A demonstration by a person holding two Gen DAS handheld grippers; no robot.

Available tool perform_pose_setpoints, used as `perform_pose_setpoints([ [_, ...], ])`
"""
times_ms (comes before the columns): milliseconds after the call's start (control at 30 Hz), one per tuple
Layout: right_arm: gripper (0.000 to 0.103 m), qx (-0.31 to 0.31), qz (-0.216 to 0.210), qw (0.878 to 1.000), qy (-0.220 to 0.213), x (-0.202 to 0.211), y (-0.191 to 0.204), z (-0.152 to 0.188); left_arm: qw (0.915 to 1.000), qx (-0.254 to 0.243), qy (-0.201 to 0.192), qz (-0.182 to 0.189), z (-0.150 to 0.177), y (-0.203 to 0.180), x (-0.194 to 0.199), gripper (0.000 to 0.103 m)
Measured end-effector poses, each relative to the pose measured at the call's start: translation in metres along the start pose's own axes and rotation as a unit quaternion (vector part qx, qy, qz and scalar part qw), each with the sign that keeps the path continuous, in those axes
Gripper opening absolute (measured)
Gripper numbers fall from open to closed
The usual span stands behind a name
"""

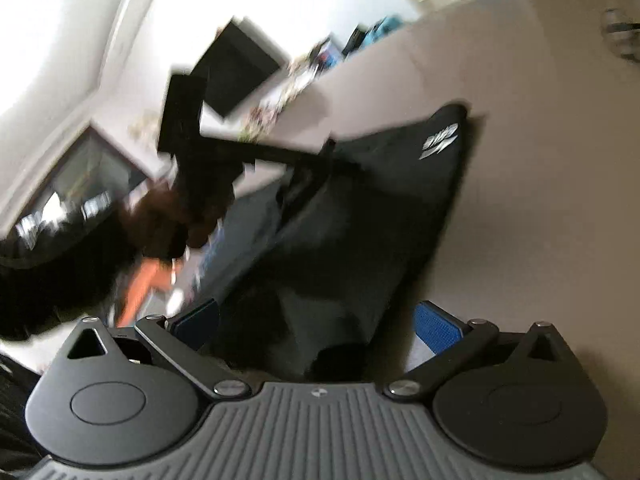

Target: Fold clothes

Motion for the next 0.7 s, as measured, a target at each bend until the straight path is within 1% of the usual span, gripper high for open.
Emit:
perform_pose_setpoints([
  [167,0.103,-0.001,-0.050,0.998,0.037,-0.040,0.029,-0.001,1.0000,0.007,-0.002,-0.006,0.001,0.000,0.000,0.053],
  [200,0.098,-0.007,-0.059,0.997,0.041,-0.044,0.032,-0.001,0.9999,0.008,-0.001,-0.007,0.001,0.000,0.000,0.054],
  [233,0.082,-0.026,-0.070,0.996,0.051,-0.047,0.032,-0.001,0.9999,0.008,-0.001,-0.007,0.001,0.000,0.000,0.056],
  [267,0.071,-0.046,-0.080,0.994,0.060,-0.050,0.033,-0.001,0.9999,0.009,0.000,-0.009,0.001,0.000,0.000,0.057],
  [300,0.056,-0.064,-0.083,0.992,0.069,-0.053,0.031,-0.003,0.9999,0.011,0.000,-0.010,0.001,0.001,0.000,0.058],
  [333,0.060,-0.076,-0.077,0.991,0.074,-0.058,0.031,-0.002,0.9999,0.013,0.000,-0.011,0.001,0.001,0.000,0.058],
  [367,0.067,-0.078,-0.074,0.991,0.075,-0.063,0.027,-0.005,0.9998,0.016,0.000,-0.011,0.001,0.003,0.000,0.058],
  [400,0.073,-0.096,-0.056,0.991,0.072,-0.065,0.025,-0.004,0.9998,0.020,0.004,-0.009,0.000,0.003,0.002,0.057],
  [433,0.082,-0.121,-0.054,0.990,0.048,-0.059,0.022,-0.003,0.9998,0.021,0.004,-0.005,0.000,0.004,0.003,0.057],
  [467,0.089,-0.125,-0.053,0.990,0.043,-0.058,0.021,-0.003,0.9998,0.020,-0.006,0.006,-0.002,0.002,0.008,0.057],
  [500,0.102,-0.151,-0.050,0.987,0.016,-0.051,0.023,0.000,0.9998,0.003,-0.017,0.011,-0.006,-0.004,0.014,0.058],
  [533,0.103,-0.174,-0.056,0.983,-0.006,-0.047,0.024,0.004,0.9993,-0.014,-0.029,0.017,-0.010,-0.010,0.019,0.058],
  [567,0.103,-0.177,-0.057,0.983,-0.009,-0.046,0.024,0.006,0.9985,-0.030,-0.041,0.022,-0.014,-0.016,0.025,0.058],
  [600,0.102,-0.182,-0.053,0.982,-0.023,-0.048,0.027,0.010,0.9973,-0.055,-0.043,0.023,-0.018,-0.025,0.025,0.059],
  [633,0.103,-0.169,-0.037,0.985,-0.027,-0.055,0.036,0.012,0.9956,-0.084,-0.031,0.027,-0.023,-0.036,0.020,0.060],
  [667,0.103,-0.166,-0.034,0.985,-0.027,-0.056,0.037,0.013,0.9930,-0.113,-0.020,0.031,-0.027,-0.047,0.015,0.060],
  [700,0.103,-0.142,-0.014,0.990,-0.020,-0.069,0.048,0.012,0.9888,-0.147,-0.006,0.021,-0.030,-0.061,0.004,0.061],
])
Point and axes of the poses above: each gripper's, at about its wrist camera, not at the fingertips, and x roughly against the way its jaws point, y to its left, z to its underside, the point moved 1 cm from there along -x, roughly the way its jaws point, and after that the axes turned 4 degrees about -x, right-handed, at the moved point
